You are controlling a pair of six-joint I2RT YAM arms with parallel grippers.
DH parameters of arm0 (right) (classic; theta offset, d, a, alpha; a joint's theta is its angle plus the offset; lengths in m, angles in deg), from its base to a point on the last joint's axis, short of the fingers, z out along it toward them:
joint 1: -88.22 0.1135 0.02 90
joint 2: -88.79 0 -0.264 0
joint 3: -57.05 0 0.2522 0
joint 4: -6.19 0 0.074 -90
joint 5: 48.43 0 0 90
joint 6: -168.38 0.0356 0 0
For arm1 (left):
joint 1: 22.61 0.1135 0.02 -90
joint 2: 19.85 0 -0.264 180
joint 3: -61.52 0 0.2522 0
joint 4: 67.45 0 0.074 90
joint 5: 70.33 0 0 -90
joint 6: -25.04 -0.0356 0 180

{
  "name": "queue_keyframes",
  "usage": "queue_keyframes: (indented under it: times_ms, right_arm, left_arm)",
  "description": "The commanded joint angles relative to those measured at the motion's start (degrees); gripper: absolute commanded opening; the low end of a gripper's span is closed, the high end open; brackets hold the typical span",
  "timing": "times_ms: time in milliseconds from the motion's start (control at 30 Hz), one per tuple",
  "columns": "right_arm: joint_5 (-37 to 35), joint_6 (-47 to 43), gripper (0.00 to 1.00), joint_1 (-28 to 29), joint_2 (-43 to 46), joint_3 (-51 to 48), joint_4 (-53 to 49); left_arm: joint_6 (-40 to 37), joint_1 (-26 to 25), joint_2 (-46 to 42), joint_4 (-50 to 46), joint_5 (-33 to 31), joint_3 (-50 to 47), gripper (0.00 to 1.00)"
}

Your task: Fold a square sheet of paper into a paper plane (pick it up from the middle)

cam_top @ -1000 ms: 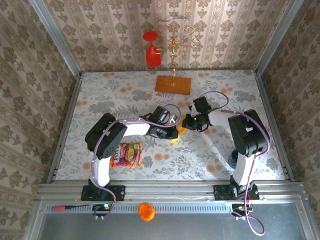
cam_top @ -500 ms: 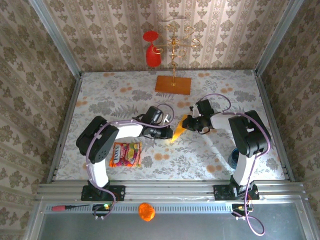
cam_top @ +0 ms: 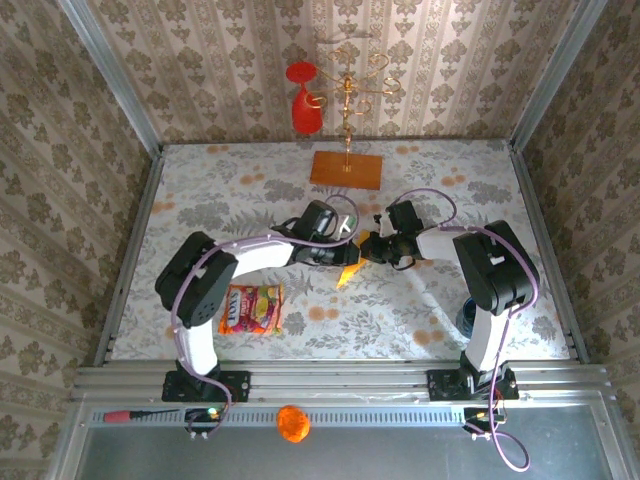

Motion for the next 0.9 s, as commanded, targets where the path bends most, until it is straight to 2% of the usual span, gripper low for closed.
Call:
queue_keyframes:
  times_ms: [0, 567, 867]
  right_arm:
    - [-2.78, 0.22, 0.06, 0.38, -3.22, -0.66, -3.91]
    - [-2.71, 0.08, 0.05, 0.07, -3.74, -0.93, -3.27]
    - [-4.09, -0.42, 0.05, -0.49, -4.43, -0.16, -5.49]
  left_arm:
    - [-0.07, -0.2, 2.52, -0.95, 1.25, 1.42, 0.11]
    - [-1.73, 0.07, 7.34, -2.82, 0.77, 4.22, 0.08]
    - [-3.47, -0.29, 7.82, -5.11, -1.14, 2.36, 0.08]
